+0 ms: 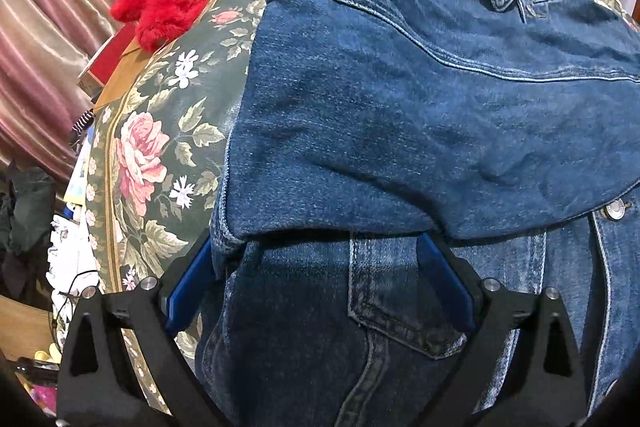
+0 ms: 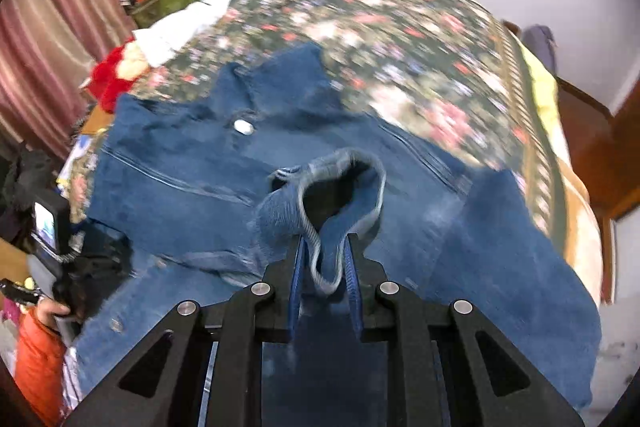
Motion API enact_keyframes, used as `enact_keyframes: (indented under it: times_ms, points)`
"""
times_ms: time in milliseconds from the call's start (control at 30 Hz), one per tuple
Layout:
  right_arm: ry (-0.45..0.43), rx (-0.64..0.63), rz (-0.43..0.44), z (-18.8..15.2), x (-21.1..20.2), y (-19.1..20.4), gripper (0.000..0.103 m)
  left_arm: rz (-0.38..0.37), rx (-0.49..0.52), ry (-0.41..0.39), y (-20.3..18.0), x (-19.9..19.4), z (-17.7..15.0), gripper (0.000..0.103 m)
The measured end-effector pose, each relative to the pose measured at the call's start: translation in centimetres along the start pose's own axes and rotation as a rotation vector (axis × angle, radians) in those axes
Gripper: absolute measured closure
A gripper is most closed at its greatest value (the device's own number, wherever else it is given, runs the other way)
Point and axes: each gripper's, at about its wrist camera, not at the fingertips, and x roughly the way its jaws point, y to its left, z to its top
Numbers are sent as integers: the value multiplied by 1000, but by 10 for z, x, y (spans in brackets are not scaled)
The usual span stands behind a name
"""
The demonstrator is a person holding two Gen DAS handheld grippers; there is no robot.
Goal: Fold large clothes
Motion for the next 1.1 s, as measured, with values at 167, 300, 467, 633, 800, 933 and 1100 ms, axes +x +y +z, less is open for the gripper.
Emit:
enact_keyframes:
  times_ms: [167,300,467,633,800,933,1100]
  points:
    - [5,49,-25,-21,-8,-34,86,-16,-19,15,7,-17,13,6]
    - [-29,126,7,-18,-26,-58,85,-75,-13,-67,-1,-56,38,6]
    - [15,219,125,-6,-31,-72,85,-215,89,-167,-56,-104,71,6]
    - [25,197,41,-10,-32,-75,85,-411,231,-185,-141,-131,80,6]
    - [81,158,-25,-33,-21,-90,85,-432,422,-171,-230,-134,70,6]
    - [99,177,-21,-56,-21,-106,85,-350,528,-252,-273,-135,65,24]
    - [81,197,-46,-75,-33,-122,85,-386,579,-246,-289,-129,71,67]
